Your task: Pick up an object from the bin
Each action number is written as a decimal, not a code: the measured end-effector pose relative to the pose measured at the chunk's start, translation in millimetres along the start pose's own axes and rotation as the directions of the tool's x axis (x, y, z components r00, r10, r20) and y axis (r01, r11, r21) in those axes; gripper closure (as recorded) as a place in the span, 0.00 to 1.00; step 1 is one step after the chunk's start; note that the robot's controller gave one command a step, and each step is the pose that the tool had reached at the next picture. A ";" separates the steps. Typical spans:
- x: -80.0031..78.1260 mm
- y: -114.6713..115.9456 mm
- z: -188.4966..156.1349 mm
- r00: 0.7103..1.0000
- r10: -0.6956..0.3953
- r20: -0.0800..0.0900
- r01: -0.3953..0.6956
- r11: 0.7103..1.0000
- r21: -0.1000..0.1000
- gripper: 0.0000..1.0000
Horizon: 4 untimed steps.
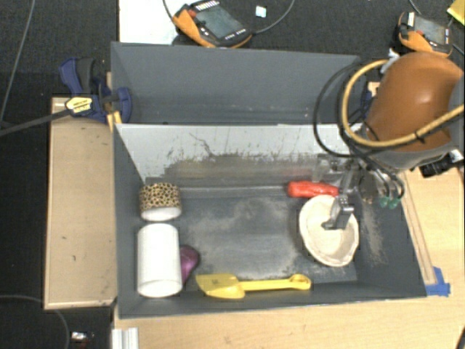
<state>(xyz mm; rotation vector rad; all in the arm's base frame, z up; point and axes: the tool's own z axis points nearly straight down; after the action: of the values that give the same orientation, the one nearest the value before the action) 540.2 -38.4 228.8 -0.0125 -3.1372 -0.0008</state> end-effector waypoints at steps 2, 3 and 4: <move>38.7 -47.2 136.6 0.983 0.185 0.012 -0.185 0.983 -0.002 0.00; 50.8 -77.4 65.7 0.966 -0.258 0.024 0.258 0.966 0.009 0.00; 62.2 -57.2 129.5 0.989 0.146 0.001 -0.146 0.989 -0.002 0.00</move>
Offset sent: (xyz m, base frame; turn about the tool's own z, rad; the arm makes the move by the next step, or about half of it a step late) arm -0.0474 -0.0540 -0.1588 0.2169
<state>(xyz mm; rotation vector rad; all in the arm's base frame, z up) 476.9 -95.1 99.6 -0.2415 -3.1291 -0.0030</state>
